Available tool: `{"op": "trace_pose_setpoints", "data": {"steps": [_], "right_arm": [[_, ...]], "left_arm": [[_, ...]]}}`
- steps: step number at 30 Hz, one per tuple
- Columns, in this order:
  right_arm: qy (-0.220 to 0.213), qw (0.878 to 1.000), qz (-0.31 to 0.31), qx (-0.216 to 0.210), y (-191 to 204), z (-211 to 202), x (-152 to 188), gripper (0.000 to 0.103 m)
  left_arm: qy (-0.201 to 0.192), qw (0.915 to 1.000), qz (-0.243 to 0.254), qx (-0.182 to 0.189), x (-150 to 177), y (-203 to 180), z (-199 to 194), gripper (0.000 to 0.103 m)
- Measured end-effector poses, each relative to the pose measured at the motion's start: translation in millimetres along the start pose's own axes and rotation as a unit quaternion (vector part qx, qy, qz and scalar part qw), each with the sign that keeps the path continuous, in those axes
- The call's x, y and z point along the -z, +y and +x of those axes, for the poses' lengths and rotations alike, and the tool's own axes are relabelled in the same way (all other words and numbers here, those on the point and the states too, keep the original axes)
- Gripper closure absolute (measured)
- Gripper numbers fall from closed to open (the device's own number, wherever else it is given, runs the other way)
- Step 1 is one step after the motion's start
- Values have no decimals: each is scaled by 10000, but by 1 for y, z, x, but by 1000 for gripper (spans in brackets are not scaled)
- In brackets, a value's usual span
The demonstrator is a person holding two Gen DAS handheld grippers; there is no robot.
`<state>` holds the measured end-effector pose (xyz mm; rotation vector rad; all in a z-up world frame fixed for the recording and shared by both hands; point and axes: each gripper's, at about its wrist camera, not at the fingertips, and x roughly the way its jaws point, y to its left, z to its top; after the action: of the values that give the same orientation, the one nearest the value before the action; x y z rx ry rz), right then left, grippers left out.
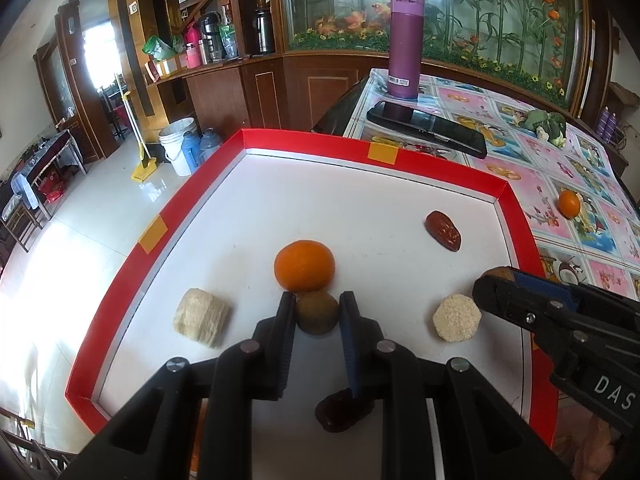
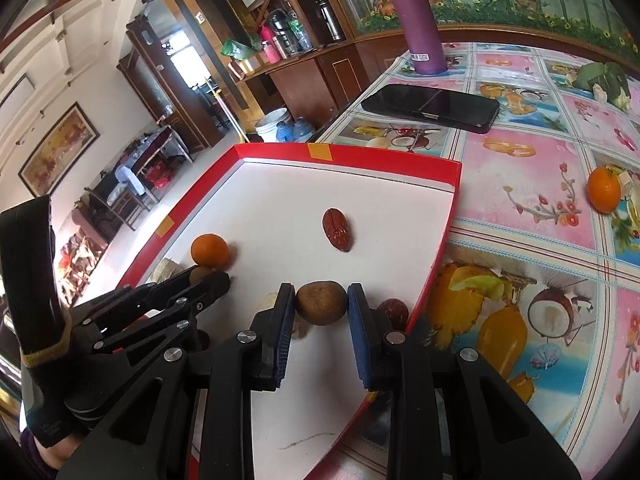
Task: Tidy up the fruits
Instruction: 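Lower both brown fruits into the tray beside the orange and open both tools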
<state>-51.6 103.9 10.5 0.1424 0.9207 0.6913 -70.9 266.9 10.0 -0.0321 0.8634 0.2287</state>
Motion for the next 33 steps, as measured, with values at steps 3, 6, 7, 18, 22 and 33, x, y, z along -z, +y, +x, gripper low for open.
{"op": "trace_pose_setpoints", "data": {"steps": [3, 6, 7, 18, 22, 33], "right_arm": [[22, 10000, -43, 85, 1, 5, -4, 77], [52, 9998, -131, 134, 2, 9, -6, 77], [69, 9997, -185, 162, 3, 11, -7, 77], [125, 9996, -28, -240, -3, 7, -10, 72], [-90, 9991, 54, -409, -5, -5, -11, 72], [-346, 9991, 88, -224, -18, -22, -13, 72]], "left_arm": [[4, 10000, -8, -4, -1, 0, 1, 79], [9, 10000, -11, -11, -1, 1, 2, 79], [17, 10000, -17, -12, -1, 1, 2, 79], [51, 9998, -188, -70, 1, 10, -1, 67], [70, 9998, -173, -100, 4, 7, -3, 61], [-58, 9988, 4, -488, 5, -7, -14, 7]]}}
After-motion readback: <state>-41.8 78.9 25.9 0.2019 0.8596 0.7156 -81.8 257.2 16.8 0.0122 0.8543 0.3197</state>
